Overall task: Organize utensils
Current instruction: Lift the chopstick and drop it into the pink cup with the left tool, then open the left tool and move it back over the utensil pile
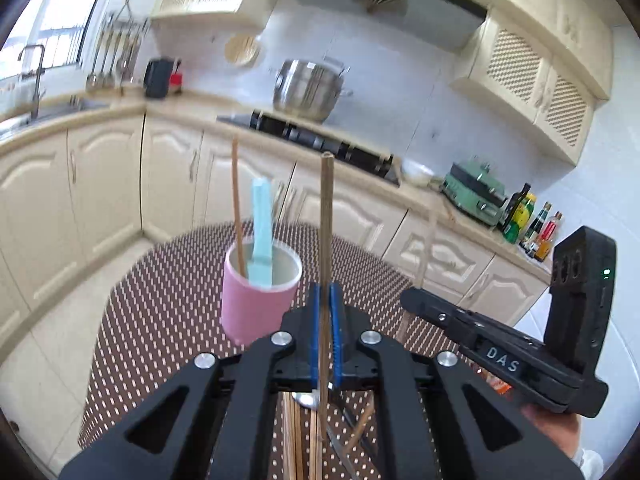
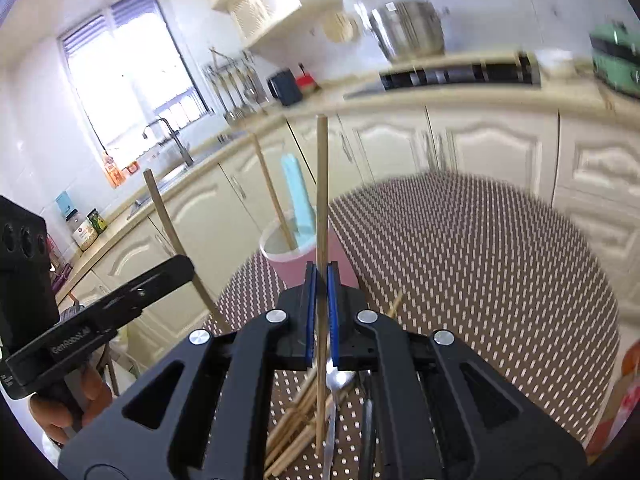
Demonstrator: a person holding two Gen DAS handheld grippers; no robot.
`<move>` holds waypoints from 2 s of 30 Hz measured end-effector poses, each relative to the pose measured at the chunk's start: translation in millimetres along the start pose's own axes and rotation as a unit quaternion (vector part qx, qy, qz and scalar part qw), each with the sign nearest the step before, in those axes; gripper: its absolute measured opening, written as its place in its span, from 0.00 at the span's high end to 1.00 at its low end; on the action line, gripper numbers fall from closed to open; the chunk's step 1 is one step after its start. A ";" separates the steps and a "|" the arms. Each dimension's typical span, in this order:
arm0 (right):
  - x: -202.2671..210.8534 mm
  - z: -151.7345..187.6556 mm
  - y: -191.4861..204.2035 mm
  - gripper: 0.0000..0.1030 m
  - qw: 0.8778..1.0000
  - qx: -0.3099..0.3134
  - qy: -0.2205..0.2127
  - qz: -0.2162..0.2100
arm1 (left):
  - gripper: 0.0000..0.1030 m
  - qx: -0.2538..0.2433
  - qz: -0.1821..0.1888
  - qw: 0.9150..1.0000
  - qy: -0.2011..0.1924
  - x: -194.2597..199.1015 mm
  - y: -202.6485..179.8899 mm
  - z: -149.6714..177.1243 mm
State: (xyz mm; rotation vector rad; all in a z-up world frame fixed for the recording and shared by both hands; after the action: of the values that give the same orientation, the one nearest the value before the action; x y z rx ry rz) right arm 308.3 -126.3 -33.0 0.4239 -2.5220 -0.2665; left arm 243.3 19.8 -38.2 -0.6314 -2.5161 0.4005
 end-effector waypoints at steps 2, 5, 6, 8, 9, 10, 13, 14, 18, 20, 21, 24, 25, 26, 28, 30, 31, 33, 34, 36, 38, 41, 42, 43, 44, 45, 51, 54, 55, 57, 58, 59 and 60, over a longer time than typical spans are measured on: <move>9.4 -13.6 7.6 0.94 1.000 0.015 -0.025 0.001 | 0.95 -0.005 0.001 1.000 -0.015 5.7 -1.5 -11.7; 18.1 -32.3 17.1 0.94 0.998 0.032 -0.056 0.004 | 0.95 -0.017 -0.008 0.999 -0.041 12.0 -2.6 -30.8; 18.9 -39.2 19.1 0.94 0.997 0.036 -0.066 0.007 | 0.95 -0.020 -0.010 0.999 -0.046 13.1 -3.2 -34.7; 17.8 -50.4 22.2 0.94 0.996 0.041 -0.081 0.011 | 0.95 -0.029 -0.017 0.997 -0.063 18.5 -5.1 -47.1; 17.7 -56.9 23.2 0.94 0.995 0.040 -0.089 0.011 | 0.95 -0.033 -0.019 0.997 -0.073 21.0 -5.9 -53.3; 17.4 -63.3 24.0 0.94 0.994 0.040 -0.098 0.012 | 0.95 -0.036 -0.022 0.996 -0.081 23.5 -6.9 -58.8; 17.6 -77.4 26.6 0.94 0.991 0.041 -0.127 0.019 | 0.95 -0.050 -0.040 0.991 -0.122 34.3 -7.7 -79.7; 17.3 -81.8 28.5 0.94 0.990 0.041 -0.136 0.019 | 0.95 -0.054 -0.045 0.989 -0.131 36.6 -6.8 -83.9; 13.4 -93.5 38.2 0.94 0.984 0.039 -0.172 0.015 | 0.95 -0.069 -0.064 0.982 -0.164 39.8 -6.4 -100.0; 11.2 -95.6 42.3 0.94 0.981 0.038 -0.189 0.012 | 0.95 -0.068 -0.071 0.980 -0.171 36.4 -2.9 -103.7; 8.4 -95.9 44.5 0.94 0.980 0.039 -0.194 0.012 | 0.95 -0.068 -0.070 0.980 -0.174 33.5 -0.8 -104.7; -3.0 -93.3 50.4 0.94 0.978 0.050 -0.199 0.020 | 0.95 -0.076 -0.087 0.978 -0.172 20.5 8.8 -102.1; -8.3 -91.1 51.4 0.94 0.979 0.052 -0.197 0.022 | 0.95 -0.078 -0.090 0.979 -0.165 13.4 12.0 -100.3; -12.6 -89.2 51.6 0.94 0.979 0.053 -0.194 0.023 | 0.95 -0.077 -0.091 0.980 -0.161 9.2 14.9 -98.3; -20.7 -84.7 50.8 0.94 0.981 0.057 -0.186 0.027 | 0.95 -0.077 -0.096 0.982 -0.146 -2.0 19.4 -92.9; -27.9 -80.2 49.1 0.94 0.982 0.058 -0.178 0.030 | 0.95 -0.076 -0.099 0.984 -0.128 -12.9 24.9 -85.6; -31.7 -78.0 48.2 0.94 0.983 0.060 -0.172 0.030 | 0.95 -0.074 -0.099 0.985 -0.124 -16.1 27.7 -83.4; -35.4 -74.0 47.6 0.94 0.983 0.063 -0.168 0.036 | 0.94 -0.064 -0.097 0.987 -0.112 -21.6 33.7 -79.5; -37.0 -72.6 46.8 0.94 0.983 0.064 -0.166 0.038 | 0.92 -0.059 -0.098 0.987 -0.109 -23.0 35.6 -78.2; -41.9 -69.3 44.0 0.94 0.985 0.063 -0.157 0.040 | 0.77 -0.056 -0.102 0.987 -0.108 -23.6 38.9 -74.5; -44.5 -66.9 41.8 0.94 0.985 0.061 -0.153 0.043 | 0.62 -0.059 -0.108 0.986 -0.112 -22.1 40.3 -73.0; -46.8 -64.3 39.6 0.94 0.987 0.056 -0.146 0.045 | 0.54 -0.073 -0.120 0.984 -0.110 -21.7 38.6 -70.1; -47.1 -63.7 39.1 0.94 0.987 0.055 -0.144 0.046 | 0.52 -0.075 -0.126 0.983 -0.108 -21.5 39.0 -69.2; -47.8 -63.6 38.7 0.94 0.987 0.054 -0.142 0.045 | 0.52 -0.074 -0.127 0.983 -0.108 -20.9 40.0 -68.2; -48.7 -62.7 38.3 0.94 0.988 0.053 -0.139 0.045 | 0.51 -0.073 -0.125 0.984 -0.107 -20.6 40.2 -67.9; -49.0 -62.0 38.1 0.94 0.988 0.053 -0.138 0.046 | 0.49 -0.069 -0.125 0.984 -0.106 -20.2 41.8 -67.0; -49.6 -58.4 35.4 0.94 0.990 0.044 -0.128 0.050 | 0.47 -0.064 -0.131 0.984 -0.103 -15.7 46.4 -63.1; -47.8 -56.9 34.9 0.94 0.990 0.039 -0.126 0.050 | 0.44 -0.063 -0.133 0.984 -0.103 -12.6 46.9 -61.1; -47.6 -56.8 34.5 0.94 0.990 0.038 -0.125 0.050 | 0.44 -0.064 -0.135 0.983 -0.103 -11.1 46.9 -60.3; -46.9 -56.4 35.1 0.93 0.991 0.036 -0.118 0.048 | 0.43 -0.065 -0.135 0.983 -0.102 -8.7 45.6 -59.9; -47.2 -56.3 35.2 0.91 0.992 0.035 -0.113 0.047 | 0.43 -0.064 -0.135 0.984 -0.102 -7.5 45.1 -59.6; -47.1 -55.5 35.4 0.79 0.992 0.034 -0.110 0.047 | 0.43 -0.062 -0.134 0.984 -0.102 -5.9 44.9 -59.4; -45.3 -54.8 35.1 0.54 0.992 0.032 -0.110 0.049 | 0.42 -0.061 -0.133 0.984 -0.102 -4.3 44.7 -58.7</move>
State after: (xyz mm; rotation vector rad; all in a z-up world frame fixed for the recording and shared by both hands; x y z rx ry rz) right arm 366.4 -83.0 -0.9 0.3090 -2.7647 -0.2057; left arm 294.3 64.6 -8.9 -0.3024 -2.7895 0.2246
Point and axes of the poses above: each gripper's, at about its wrist camera, not at the fingertips, and x roughly against the way its jaws point, y to its left, z to its underside, the point moved 5 cm from there along -x, roughly the way its jaws point, and after that the axes turned 10 degrees about z, right-handed, at the moved point
